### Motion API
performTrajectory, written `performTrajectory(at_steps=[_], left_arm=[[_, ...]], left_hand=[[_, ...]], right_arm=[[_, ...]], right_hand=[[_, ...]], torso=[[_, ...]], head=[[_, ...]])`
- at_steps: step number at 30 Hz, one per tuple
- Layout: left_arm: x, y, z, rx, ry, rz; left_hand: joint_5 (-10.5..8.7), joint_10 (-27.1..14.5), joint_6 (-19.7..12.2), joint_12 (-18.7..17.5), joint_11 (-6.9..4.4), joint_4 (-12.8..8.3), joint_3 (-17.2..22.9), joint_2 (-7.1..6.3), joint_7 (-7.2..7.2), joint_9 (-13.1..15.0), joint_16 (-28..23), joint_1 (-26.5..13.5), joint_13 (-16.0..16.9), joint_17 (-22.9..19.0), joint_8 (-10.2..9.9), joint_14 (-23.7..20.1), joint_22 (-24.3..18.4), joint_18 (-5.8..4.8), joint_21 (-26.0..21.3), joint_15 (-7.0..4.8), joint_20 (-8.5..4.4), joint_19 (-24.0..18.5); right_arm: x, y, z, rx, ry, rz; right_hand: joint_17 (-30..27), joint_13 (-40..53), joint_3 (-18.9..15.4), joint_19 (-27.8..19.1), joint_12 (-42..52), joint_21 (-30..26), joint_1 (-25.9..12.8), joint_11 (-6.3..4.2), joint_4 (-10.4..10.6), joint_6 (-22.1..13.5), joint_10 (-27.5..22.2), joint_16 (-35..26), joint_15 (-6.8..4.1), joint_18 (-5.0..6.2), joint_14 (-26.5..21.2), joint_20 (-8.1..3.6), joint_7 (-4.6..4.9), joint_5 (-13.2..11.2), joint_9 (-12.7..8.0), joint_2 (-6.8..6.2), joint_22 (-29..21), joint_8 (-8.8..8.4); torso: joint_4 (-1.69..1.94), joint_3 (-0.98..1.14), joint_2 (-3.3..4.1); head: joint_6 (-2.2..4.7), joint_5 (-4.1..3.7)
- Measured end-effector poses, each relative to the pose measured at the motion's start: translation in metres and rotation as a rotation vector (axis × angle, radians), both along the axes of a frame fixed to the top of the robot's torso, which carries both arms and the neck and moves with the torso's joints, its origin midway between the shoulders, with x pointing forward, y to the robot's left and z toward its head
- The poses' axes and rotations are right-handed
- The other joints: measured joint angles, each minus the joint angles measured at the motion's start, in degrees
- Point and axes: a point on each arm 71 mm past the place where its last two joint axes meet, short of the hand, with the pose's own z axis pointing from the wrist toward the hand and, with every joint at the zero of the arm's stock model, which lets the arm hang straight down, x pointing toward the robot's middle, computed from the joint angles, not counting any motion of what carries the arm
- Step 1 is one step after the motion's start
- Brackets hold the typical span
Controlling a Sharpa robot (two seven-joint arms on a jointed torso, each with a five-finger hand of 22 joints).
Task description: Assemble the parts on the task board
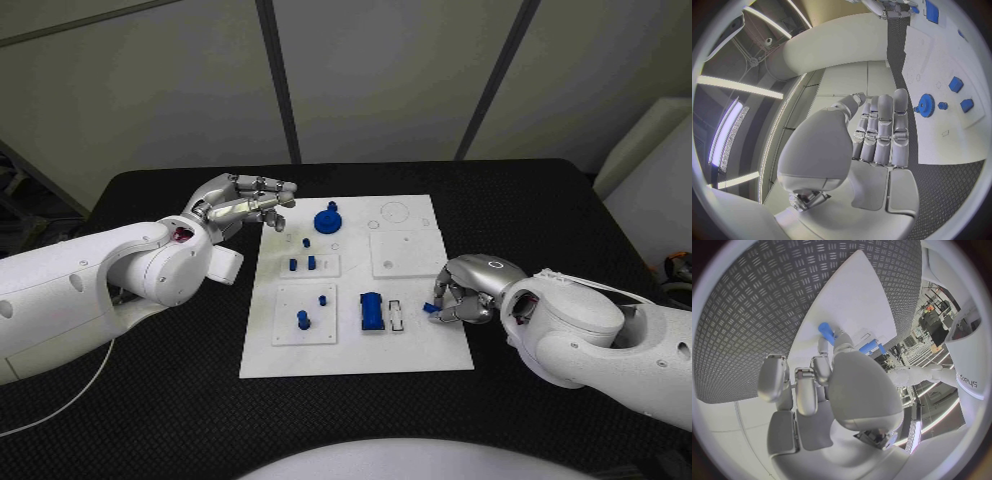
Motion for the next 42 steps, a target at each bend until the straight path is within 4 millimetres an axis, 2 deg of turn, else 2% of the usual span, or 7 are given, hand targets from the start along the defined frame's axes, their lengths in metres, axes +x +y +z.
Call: performTrajectory(at_steps=[2, 8, 12, 18, 22, 25, 42], left_arm=[[0.000, 0.000, 0.000, 0.000, 0.000, 0.000], [0.000, 0.000, 0.000, 0.000, 0.000, 0.000], [0.000, 0.000, 0.000, 0.000, 0.000, 0.000], [0.000, 0.000, 0.000, 0.000, 0.000, -0.001], [0.000, 0.000, 0.000, 0.000, 0.000, -0.001], [0.000, -0.001, 0.000, -0.001, 0.000, -0.002], [-0.001, -0.002, 0.000, -0.002, 0.001, -0.004]], left_hand=[[0.00, 0.00, 0.00, 0.00, 0.00, 0.00, 0.00, 0.00, 0.00, 0.00, 0.00, 0.00, 0.00, 0.00, 0.00, 0.00, 0.00, 0.01, 0.00, 0.00, 0.00, 0.00], [0.00, -0.11, 0.00, 0.00, -0.11, 0.00, 0.00, 0.00, 0.00, 0.00, 0.00, 0.00, 0.00, -0.05, 0.00, 0.00, 0.00, 0.00, 0.00, 0.00, 0.00, 0.00], [0.00, -0.15, 0.00, 0.00, -0.16, 0.00, 0.00, 0.00, 0.00, 0.00, 0.00, 0.00, 0.00, -0.05, 0.00, 0.00, 0.01, 0.00, 0.00, 0.00, 0.00, 0.00], [0.00, -0.15, 0.00, 0.00, -0.16, 0.00, 0.00, 0.00, 0.00, 0.00, 0.00, 0.00, -0.01, -0.05, 0.00, 0.00, 0.01, 0.00, 0.00, 0.00, 0.00, 0.00], [0.00, -0.15, 0.00, 0.00, -0.16, 0.00, 0.00, 0.00, 0.00, 0.00, 0.00, 0.00, -0.01, -0.05, 0.00, 0.00, 0.01, 0.00, 0.00, 0.00, 0.00, 0.00], [0.00, -0.15, 0.00, 0.00, -0.16, 0.00, 0.00, 0.00, 0.00, 0.00, 0.00, 0.00, 0.04, -0.05, 0.00, 0.00, 0.01, 0.00, 0.00, 0.00, 0.00, 0.00], [0.00, -0.13, 0.00, 0.00, -0.14, 0.00, 0.00, 0.00, 0.00, 0.00, 0.00, 0.00, 0.03, -0.05, 0.00, 0.00, 0.02, 0.00, 0.00, 0.00, 0.00, 0.00]], right_arm=[[-0.001, 0.002, 0.000, -0.005, -0.003, 0.009], [-0.003, 0.005, 0.001, -0.014, -0.005, 0.026], [-0.003, 0.004, 0.002, -0.013, -0.006, 0.020], [-0.005, 0.002, 0.002, 0.008, 0.007, -0.002], [-0.008, 0.002, 0.002, 0.031, 0.017, -0.021], [-0.010, 0.002, 0.001, 0.057, 0.021, -0.037], [-0.011, 0.018, 0.008, 0.251, 0.005, -0.092]], right_hand=[[0.00, -0.20, 0.69, 0.00, -0.28, -0.20, 1.21, -0.08, 0.12, -0.22, -0.10, 0.00, 0.00, -0.01, 0.00, 0.00, -0.02, 2.71, -0.27, -0.01, 0.00, -0.32], [0.00, -0.29, 3.34, 0.00, -0.67, -0.20, 2.64, -0.19, 1.65, 0.33, -0.40, 0.00, 0.00, 0.00, 0.00, 0.00, -0.11, 7.79, -0.15, -0.39, 0.04, -0.31], [0.00, -0.30, 6.83, 0.00, -0.69, -0.20, 2.86, -0.18, 1.61, 0.49, -0.40, 0.00, -0.21, 0.00, 0.22, 0.00, 0.05, 9.83, -0.22, -0.61, 0.41, -0.65], [0.00, 0.16, 11.76, 0.22, -0.69, -0.14, 3.01, -0.19, 2.14, 0.58, -0.39, 0.00, -0.34, 0.00, 0.09, -0.21, -0.27, 10.44, -0.14, -0.78, 0.82, -0.97], [0.00, 0.64, 15.70, 0.29, 0.02, 0.25, 1.37, -0.41, 2.09, 0.56, 0.27, 0.00, -0.43, 0.00, 0.01, -0.28, -0.30, 10.60, 0.00, -2.71, 1.22, -0.78], [-0.01, 0.70, 17.49, 0.43, 0.08, 0.25, 0.35, -0.41, 1.27, 0.55, 0.27, 0.00, -0.42, -0.01, 0.01, -0.42, -0.31, 10.61, 0.01, -3.35, 1.22, -0.76], [0.03, 1.97, 20.35, 0.63, 1.62, 0.73, -3.36, -0.71, 2.28, 0.72, 1.39, 0.20, -0.45, 0.00, 0.04, -0.62, -0.17, 10.32, 0.03, -4.79, 1.88, -0.19]], torso=[[0.00, 0.00, 0.00], [-0.02, 0.01, -0.02], [-0.02, 0.02, -0.02], [-0.02, 0.03, -0.03], [-0.01, 0.03, -0.02], [0.00, 0.03, 0.01], [0.04, -0.03, 0.04]], head=[[-0.03, 0.03], [-0.13, 0.12], [-0.12, 0.14], [0.02, 0.15], [0.04, 0.18], [0.06, 0.21], [-0.03, 0.34]])
